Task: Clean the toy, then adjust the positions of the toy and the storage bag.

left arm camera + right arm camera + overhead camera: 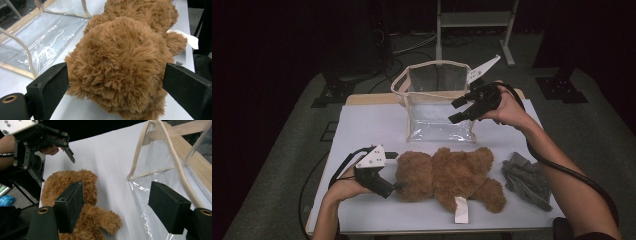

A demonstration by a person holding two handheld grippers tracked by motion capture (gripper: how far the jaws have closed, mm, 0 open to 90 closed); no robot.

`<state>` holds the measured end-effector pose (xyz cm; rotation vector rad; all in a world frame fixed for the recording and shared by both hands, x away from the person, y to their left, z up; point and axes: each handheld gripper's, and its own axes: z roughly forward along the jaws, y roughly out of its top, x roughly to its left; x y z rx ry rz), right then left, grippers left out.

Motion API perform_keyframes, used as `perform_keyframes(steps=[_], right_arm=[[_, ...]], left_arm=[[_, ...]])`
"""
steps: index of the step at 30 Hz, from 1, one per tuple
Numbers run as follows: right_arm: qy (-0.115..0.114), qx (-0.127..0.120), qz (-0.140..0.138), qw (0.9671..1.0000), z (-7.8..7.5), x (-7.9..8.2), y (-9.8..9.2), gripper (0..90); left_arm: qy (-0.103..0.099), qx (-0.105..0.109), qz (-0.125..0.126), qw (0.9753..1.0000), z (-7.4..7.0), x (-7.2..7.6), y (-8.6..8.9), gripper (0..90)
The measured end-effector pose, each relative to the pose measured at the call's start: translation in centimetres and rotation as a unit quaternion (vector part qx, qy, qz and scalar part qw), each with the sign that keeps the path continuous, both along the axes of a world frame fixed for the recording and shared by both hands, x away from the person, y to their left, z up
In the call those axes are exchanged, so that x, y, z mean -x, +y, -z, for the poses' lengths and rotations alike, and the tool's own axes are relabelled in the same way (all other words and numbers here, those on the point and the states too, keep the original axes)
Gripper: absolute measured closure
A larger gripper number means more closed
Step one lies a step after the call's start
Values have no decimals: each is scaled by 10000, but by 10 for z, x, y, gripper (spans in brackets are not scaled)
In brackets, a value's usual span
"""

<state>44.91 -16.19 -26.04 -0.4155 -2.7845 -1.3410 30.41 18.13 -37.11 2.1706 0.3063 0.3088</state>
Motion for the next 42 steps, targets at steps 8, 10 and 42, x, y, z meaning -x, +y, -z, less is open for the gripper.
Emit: perform_keyframes(steps=[8, 10, 42], right_arm=[[45, 40, -25, 10000, -5, -8, 7, 283], [46, 17, -34, 10000, -5, -9, 8, 284], [53, 235, -119, 9996, -12, -40, 26, 319]], left_arm=[[-7, 16, -27, 10000, -1, 1, 3, 62], [-1, 41, -30, 10000, -1, 1, 4, 62], [46, -30, -44, 10000, 1, 1, 12, 62]])
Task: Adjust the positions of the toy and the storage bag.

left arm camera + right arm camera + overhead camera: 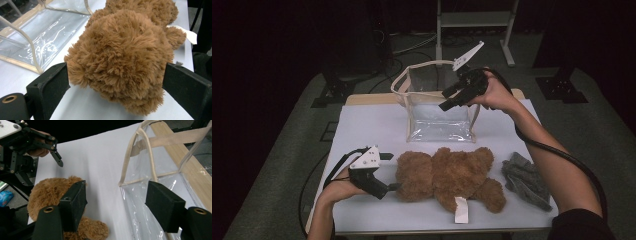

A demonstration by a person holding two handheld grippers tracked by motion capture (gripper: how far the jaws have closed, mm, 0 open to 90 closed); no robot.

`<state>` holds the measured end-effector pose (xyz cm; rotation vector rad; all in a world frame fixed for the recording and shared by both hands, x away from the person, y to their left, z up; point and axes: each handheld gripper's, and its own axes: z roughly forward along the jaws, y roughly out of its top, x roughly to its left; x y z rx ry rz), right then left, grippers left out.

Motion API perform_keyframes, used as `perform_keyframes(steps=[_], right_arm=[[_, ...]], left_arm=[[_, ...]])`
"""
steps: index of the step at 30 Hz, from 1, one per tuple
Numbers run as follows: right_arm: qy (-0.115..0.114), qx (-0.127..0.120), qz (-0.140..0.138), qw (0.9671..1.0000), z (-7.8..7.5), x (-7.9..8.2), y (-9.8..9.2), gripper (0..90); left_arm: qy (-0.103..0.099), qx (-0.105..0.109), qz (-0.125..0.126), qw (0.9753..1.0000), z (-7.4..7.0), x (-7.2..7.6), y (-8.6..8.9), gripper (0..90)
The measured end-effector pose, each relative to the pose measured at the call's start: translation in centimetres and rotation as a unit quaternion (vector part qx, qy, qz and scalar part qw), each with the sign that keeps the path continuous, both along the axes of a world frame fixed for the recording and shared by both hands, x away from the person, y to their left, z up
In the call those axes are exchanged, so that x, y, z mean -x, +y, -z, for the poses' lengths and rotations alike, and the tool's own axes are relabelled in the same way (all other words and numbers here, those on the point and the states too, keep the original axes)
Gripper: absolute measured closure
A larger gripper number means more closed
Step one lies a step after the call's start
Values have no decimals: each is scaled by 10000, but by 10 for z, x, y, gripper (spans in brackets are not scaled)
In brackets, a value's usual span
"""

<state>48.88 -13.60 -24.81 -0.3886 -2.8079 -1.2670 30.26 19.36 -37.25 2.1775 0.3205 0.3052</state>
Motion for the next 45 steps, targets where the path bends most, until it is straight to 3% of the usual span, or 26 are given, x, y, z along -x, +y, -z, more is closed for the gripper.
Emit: perform_keyframes(steps=[11, 21, 31, 38, 45], right_arm=[[59, 131, 58, 9999, 3, -18, 4, 340], [144, 230, 193, 9994, 16, -32, 4, 367], [83, 520, 336, 9980, 24, -32, 4, 607], [135, 598, 366, 9974, 27, -30, 5, 832], [144, 633, 400, 9971, 26, -24, 6, 869]], left_arm=[[27, 22, -85, 10000, 1, -1, 5, 62], [56, 28, -107, 9999, 1, 0, 8, 62], [7, 68, -96, 9999, 0, 1, 8, 62], [7, 61, -99, 9999, -1, 2, 8, 62], [-3, 86, -133, 9999, -1, 3, 11, 62]])
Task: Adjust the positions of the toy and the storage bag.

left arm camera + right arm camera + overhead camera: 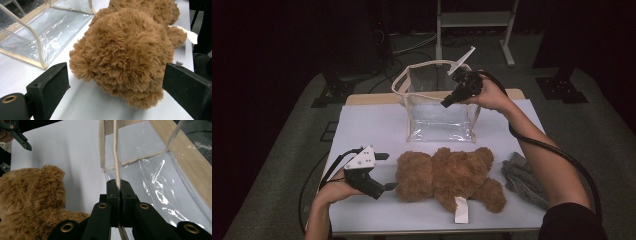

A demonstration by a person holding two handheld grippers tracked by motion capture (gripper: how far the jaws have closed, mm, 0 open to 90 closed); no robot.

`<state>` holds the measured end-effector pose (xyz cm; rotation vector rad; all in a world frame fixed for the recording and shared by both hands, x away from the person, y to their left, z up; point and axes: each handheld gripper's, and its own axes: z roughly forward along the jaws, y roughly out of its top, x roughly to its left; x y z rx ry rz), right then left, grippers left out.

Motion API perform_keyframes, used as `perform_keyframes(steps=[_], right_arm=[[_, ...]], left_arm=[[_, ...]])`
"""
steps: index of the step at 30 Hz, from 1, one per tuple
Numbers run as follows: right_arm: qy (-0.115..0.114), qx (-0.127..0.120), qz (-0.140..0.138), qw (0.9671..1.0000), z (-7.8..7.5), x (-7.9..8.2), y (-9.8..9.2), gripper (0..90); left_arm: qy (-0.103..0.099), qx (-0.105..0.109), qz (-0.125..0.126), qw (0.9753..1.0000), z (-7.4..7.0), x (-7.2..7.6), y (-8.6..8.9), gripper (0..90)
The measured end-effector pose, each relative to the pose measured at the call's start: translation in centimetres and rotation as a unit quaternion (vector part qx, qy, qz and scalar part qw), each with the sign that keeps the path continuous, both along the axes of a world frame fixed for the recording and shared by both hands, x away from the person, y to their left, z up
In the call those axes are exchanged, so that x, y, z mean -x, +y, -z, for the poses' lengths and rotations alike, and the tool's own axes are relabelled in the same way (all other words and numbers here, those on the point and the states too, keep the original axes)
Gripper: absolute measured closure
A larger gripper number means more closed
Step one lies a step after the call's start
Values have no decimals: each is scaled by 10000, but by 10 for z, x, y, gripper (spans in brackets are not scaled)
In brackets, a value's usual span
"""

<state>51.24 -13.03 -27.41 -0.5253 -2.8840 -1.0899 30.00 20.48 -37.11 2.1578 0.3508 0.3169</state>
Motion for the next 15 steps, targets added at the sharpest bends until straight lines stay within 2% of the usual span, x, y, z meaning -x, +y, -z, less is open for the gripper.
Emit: perform_keyframes(steps=[6, 15], right_arm=[[15, -21, -79, 10000, 0, 10, 0, 870], [72, -22, -271, 9996, -1, 38, -5, 870]], left_arm=[[13, 20, -29, 10000, 0, 1, 2, 62], [-6, 18, -18, 10000, -2, 2, 2, 62]])
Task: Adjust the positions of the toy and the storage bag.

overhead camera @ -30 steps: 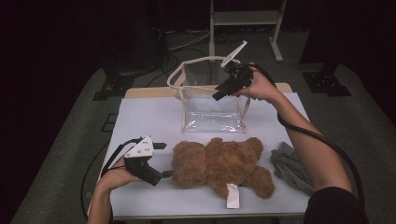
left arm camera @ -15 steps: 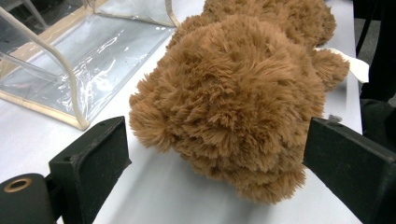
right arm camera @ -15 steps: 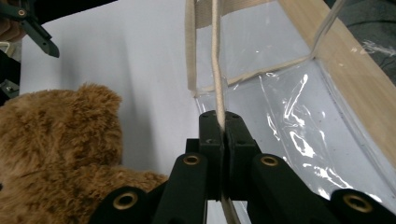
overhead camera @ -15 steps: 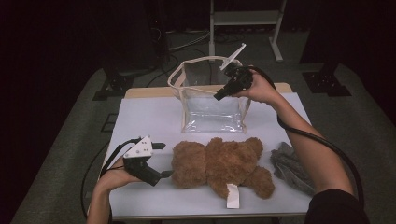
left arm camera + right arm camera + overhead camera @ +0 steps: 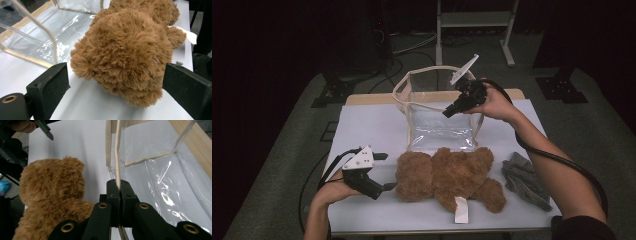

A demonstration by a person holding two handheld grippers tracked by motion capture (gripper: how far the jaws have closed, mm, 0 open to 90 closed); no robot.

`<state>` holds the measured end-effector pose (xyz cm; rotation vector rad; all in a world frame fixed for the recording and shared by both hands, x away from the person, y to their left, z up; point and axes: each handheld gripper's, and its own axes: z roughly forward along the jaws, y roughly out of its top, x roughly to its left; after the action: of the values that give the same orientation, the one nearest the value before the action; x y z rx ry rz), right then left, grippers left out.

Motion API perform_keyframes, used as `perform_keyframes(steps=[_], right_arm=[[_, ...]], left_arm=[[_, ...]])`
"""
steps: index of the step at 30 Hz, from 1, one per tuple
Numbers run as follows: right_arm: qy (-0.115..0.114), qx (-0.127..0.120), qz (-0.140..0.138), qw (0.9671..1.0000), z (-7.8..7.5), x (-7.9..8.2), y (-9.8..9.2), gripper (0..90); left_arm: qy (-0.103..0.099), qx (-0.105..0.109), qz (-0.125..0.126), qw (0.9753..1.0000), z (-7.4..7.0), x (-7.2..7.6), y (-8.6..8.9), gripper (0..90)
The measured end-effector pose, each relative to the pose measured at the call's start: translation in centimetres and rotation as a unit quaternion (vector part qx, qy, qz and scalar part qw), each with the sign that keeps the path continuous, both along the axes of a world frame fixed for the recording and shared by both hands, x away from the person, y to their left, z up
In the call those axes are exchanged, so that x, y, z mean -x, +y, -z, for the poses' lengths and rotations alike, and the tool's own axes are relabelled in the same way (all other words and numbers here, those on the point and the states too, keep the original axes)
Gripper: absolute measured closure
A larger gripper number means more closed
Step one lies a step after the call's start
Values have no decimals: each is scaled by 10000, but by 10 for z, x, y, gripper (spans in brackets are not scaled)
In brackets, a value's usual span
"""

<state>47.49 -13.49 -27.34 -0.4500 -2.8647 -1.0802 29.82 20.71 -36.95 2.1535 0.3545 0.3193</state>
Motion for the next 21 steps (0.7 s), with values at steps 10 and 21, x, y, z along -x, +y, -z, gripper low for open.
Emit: perform_keyframes(steps=[10, 21], right_arm=[[48, -9, -111, 9999, -1, 30, -6, 870], [122, -139, 12, 9998, 2, 37, -12, 760]], left_arm=[[-25, 3, 7, 10000, -2, 1, 0, 62], [-57, 1, 2, 10000, -3, 2, 0, 62]])
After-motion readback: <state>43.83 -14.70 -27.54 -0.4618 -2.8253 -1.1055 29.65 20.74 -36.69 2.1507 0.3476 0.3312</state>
